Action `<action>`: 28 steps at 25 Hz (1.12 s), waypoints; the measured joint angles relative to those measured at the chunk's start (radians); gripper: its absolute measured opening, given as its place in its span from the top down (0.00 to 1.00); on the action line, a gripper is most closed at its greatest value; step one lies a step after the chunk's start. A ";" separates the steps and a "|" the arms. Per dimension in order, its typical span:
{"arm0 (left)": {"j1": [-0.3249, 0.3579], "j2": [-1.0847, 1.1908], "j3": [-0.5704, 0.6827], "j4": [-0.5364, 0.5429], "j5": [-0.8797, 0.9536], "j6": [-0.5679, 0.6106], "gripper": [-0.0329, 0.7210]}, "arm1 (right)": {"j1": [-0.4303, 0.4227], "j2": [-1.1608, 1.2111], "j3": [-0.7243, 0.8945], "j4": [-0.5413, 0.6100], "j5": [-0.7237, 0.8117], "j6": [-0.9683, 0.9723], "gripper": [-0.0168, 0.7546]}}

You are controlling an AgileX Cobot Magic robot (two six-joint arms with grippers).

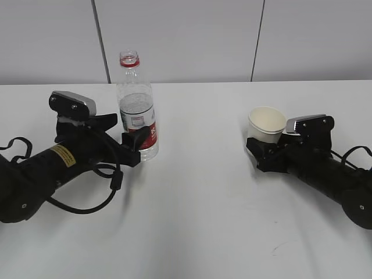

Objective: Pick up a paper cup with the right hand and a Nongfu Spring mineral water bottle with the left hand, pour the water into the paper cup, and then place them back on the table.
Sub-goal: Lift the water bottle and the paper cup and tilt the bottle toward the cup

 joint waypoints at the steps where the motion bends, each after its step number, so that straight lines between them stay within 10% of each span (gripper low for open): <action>1: 0.000 0.007 -0.012 -0.002 0.000 -0.006 0.23 | 0.000 0.000 0.000 0.000 0.000 0.000 0.26; 18: 0.000 0.098 -0.139 -0.001 0.000 -0.085 0.23 | 0.000 0.000 0.000 0.000 -0.002 0.000 0.26; 28: 0.000 0.098 -0.143 0.004 0.000 -0.085 0.42 | 0.000 0.000 0.000 0.000 -0.002 0.000 0.26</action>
